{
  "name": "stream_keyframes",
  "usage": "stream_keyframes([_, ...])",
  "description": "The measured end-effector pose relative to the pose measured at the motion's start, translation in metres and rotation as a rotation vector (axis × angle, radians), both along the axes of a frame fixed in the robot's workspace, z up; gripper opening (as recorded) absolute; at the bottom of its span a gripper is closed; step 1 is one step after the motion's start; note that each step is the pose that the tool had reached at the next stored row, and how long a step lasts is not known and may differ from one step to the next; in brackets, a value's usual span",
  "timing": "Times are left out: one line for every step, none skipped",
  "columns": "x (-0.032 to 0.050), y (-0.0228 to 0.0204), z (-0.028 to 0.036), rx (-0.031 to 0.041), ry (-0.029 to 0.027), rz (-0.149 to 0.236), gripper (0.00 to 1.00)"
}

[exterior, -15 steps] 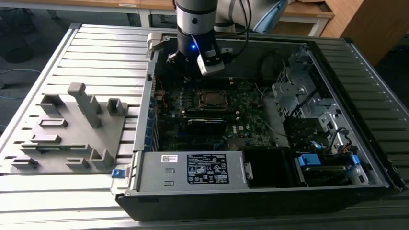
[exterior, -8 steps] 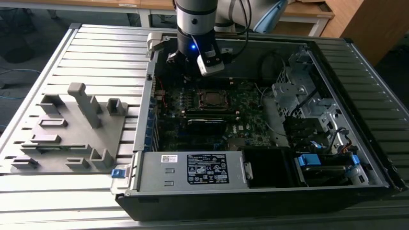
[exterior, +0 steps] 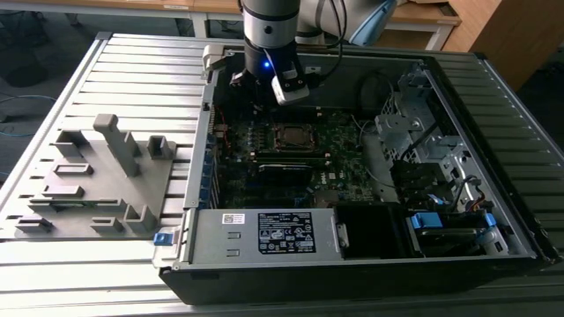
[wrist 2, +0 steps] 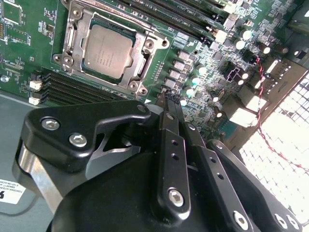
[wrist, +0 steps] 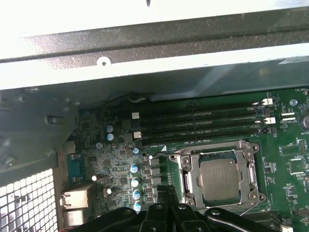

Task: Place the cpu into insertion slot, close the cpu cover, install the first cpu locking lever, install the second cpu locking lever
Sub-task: 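Install the first cpu locking lever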

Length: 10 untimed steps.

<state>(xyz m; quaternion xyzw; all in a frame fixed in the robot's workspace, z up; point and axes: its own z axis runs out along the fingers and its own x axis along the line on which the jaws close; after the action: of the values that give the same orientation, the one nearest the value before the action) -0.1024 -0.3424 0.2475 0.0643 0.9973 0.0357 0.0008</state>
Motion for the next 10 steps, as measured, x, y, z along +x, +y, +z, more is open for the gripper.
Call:
stream_keyframes([0.0, 0.0, 0.0, 0.002, -0.0001, 0.0, 0.11])
stream_keyframes([0.0, 0.0001, -0.0001, 0.0023, -0.0002, 0.0, 0.11])
stream_keyframes([0.0, 0.0001, -0.0001, 0.0024, -0.0001, 0.0, 0.11])
stream_keyframes([0.0, 0.0001, -0.0001, 0.0025, -0.0001, 0.0, 0.11])
stream_keyframes([0.0, 0.0001, -0.0001, 0.0025, -0.0001, 0.0, 0.11])
stream_keyframes([0.0, 0.0001, -0.0001, 0.0026, -0.0001, 0.0, 0.11])
stream_keyframes([0.0, 0.0001, -0.0001, 0.0031, -0.0001, 0.0, 0.11])
stream_keyframes([0.0, 0.0, 0.0, 0.0044, 0.0001, 0.0, 0.11])
stream_keyframes([0.0, 0.0, 0.0, 0.0064, 0.0, 0.0, 0.11])
stream_keyframes([0.0, 0.0001, -0.0001, 0.0076, -0.0001, 0.0, 0.11])
